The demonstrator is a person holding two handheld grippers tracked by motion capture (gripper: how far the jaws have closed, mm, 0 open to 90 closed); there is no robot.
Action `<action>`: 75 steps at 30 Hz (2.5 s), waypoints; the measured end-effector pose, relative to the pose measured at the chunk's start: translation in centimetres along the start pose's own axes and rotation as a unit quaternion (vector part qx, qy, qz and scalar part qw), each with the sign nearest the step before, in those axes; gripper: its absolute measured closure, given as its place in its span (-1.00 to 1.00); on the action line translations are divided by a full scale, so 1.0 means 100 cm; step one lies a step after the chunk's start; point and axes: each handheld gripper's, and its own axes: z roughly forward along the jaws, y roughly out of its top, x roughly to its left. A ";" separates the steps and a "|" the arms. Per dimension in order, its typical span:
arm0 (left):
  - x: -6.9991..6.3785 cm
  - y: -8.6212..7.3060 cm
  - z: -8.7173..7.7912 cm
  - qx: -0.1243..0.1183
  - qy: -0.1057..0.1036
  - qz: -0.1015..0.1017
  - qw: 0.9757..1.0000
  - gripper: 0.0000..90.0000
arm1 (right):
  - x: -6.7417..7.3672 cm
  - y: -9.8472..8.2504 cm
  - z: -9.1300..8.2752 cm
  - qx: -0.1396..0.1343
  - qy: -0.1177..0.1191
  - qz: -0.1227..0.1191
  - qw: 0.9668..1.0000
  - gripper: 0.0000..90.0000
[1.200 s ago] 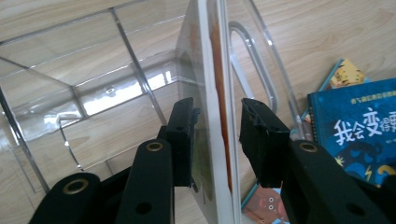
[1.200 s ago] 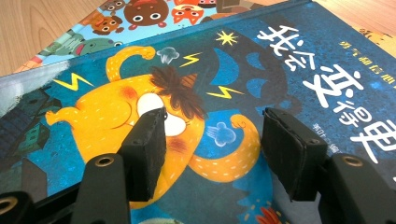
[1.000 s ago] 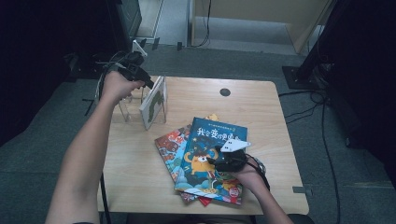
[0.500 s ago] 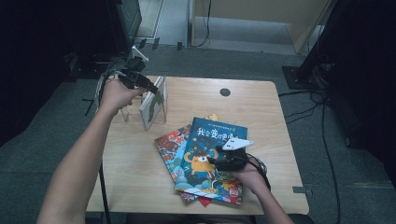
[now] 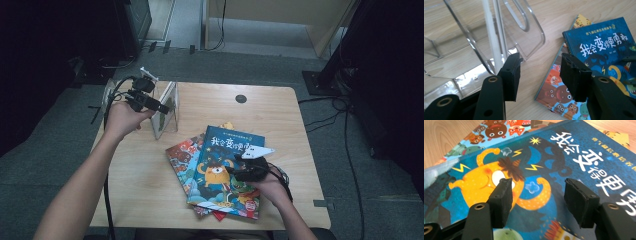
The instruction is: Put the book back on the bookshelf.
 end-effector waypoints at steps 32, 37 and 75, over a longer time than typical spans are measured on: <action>-0.040 -0.073 0.058 -0.009 -0.058 0.047 0.997 0.00 | -0.015 -0.016 -0.017 0.004 -0.025 0.024 0.999 -0.08; -0.047 -0.082 0.074 -0.008 -0.063 0.057 0.996 0.05 | -0.017 -0.022 -0.023 -0.003 -0.037 0.036 0.999 -0.08; -0.064 -0.128 0.116 -0.075 -0.073 0.102 0.989 -0.12 | -0.068 -0.046 -0.047 0.003 -0.154 0.108 0.982 0.78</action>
